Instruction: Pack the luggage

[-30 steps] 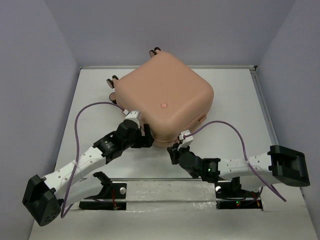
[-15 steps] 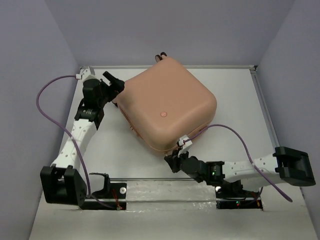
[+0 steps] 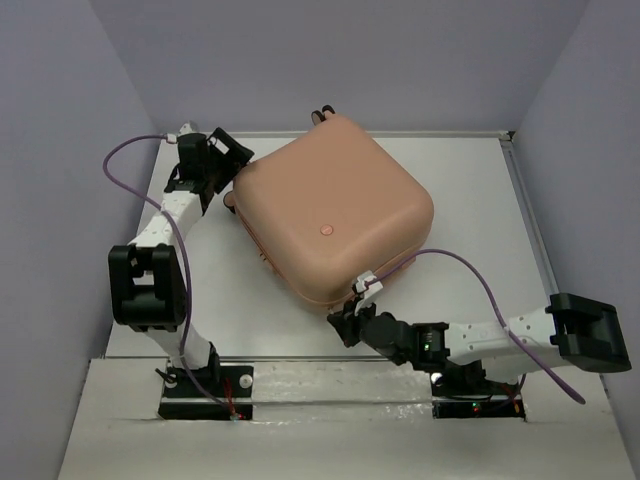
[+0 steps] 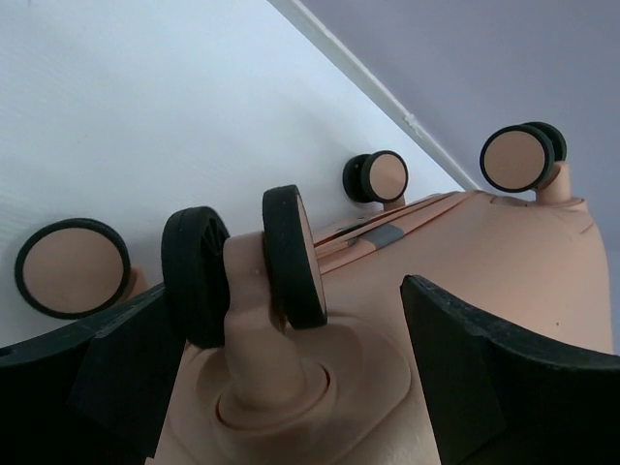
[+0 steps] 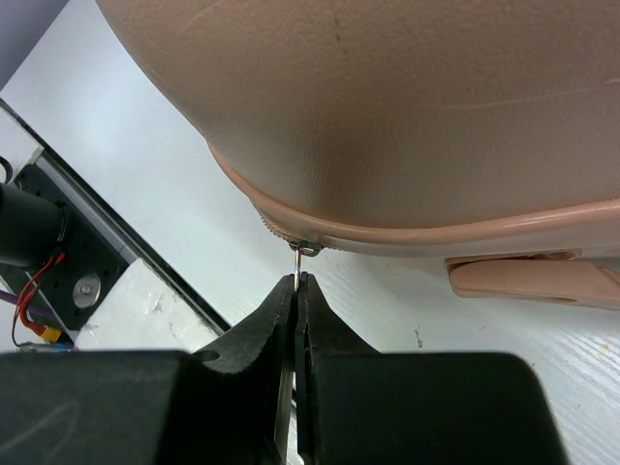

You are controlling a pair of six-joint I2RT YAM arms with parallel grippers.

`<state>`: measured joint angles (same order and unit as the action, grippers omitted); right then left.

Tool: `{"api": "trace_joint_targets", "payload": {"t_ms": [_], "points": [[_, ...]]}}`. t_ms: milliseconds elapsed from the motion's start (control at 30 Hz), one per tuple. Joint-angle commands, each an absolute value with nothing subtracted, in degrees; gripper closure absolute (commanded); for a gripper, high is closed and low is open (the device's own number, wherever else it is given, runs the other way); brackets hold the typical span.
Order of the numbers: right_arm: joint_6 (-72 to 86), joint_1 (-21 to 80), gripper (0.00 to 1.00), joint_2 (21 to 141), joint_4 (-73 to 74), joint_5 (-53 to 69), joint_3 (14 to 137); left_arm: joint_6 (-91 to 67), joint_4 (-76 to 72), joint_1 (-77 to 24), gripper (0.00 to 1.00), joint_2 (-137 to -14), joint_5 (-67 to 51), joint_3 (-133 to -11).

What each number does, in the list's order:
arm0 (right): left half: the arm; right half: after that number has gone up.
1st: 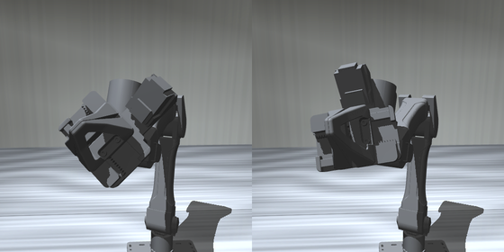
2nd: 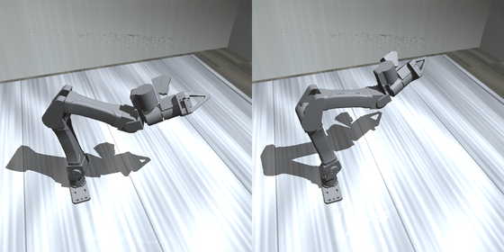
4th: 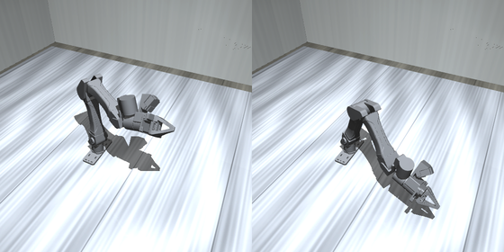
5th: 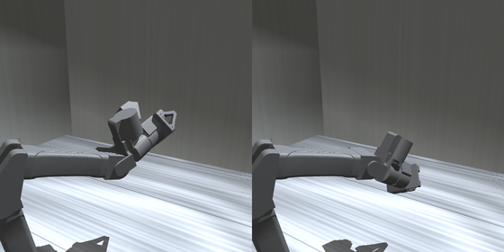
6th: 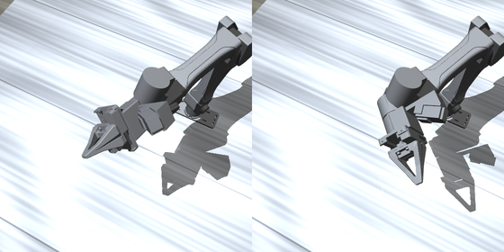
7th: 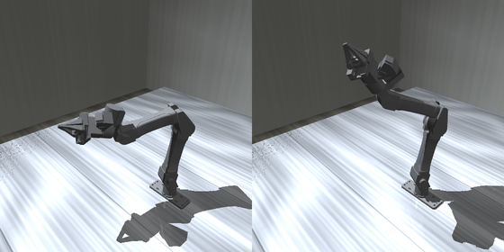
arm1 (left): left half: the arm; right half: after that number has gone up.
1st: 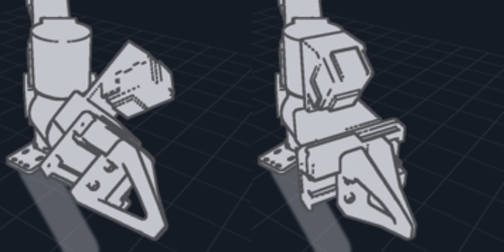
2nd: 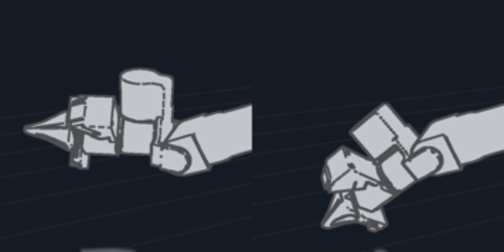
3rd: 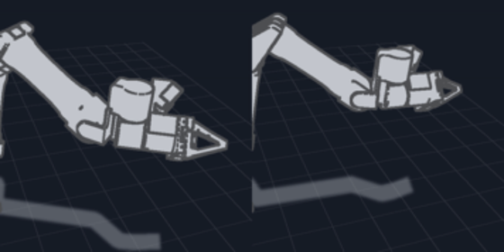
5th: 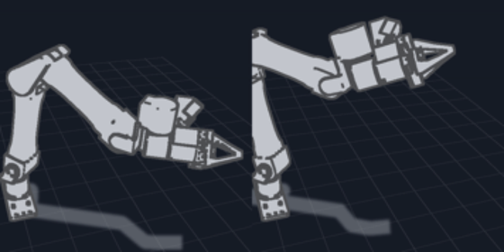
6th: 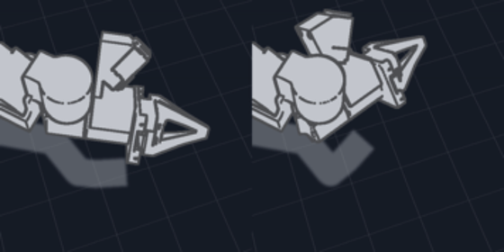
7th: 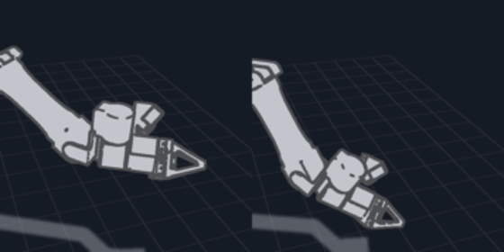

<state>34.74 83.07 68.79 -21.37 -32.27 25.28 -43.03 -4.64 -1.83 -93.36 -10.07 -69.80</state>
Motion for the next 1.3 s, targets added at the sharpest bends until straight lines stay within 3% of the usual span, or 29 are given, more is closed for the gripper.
{"api": "trace_joint_targets", "payload": {"t_ms": [0, 167, 267, 433, 500, 733, 933, 1267], "points": [[35.8, 85.3, 0.93, 68.1, -24.3, -25.6, 24.5, -47.0, -10.7, -1.8, 0.01, -96.8, -15.6, -73.9], [36.1, 85.3, 0.93, 67.7, -24.0, -25.7, 24.5, -51.3, -21.0, -1.8, 0.01, -99.8, -19.0, -71.8], [36.2, 85.3, 0.93, 67.5, -23.6, -25.9, 24.6, -54.0, -25.4, -1.8, 0.09, -100.9, -19.6, -70.8], [36.8, 85.3, 0.93, 66.8, -23.0, -27.4, 24.3, -55.5, -32.6, -1.7, 0.81, -98.7, -19.3, -69.2], [37.1, 85.3, 0.93, 66.2, -22.6, -27.9, 24.3, -54.8, -32.5, -1.7, 0.94, -95.7, -18.4, -69.2], [37.4, 85.3, 0.93, 63.7, -20.4, -31.1, 24.0, -49.2, -23.8, -1.7, 0.94, -84.9, -14.9, -73.0], [36.9, 78.8, 0.93, 59.6, -16.6, -28.7, 23.1, -41.2, -11.1, -1.6, 0.94, -77.0, -10.6, -76.5], [27.6, 56.3, 0.93, 49.2, -10.2, -15.7, 26.4, -41.3, -7.5, -0.5, 0.94, -57.8, -3.1, -52.0]]}}
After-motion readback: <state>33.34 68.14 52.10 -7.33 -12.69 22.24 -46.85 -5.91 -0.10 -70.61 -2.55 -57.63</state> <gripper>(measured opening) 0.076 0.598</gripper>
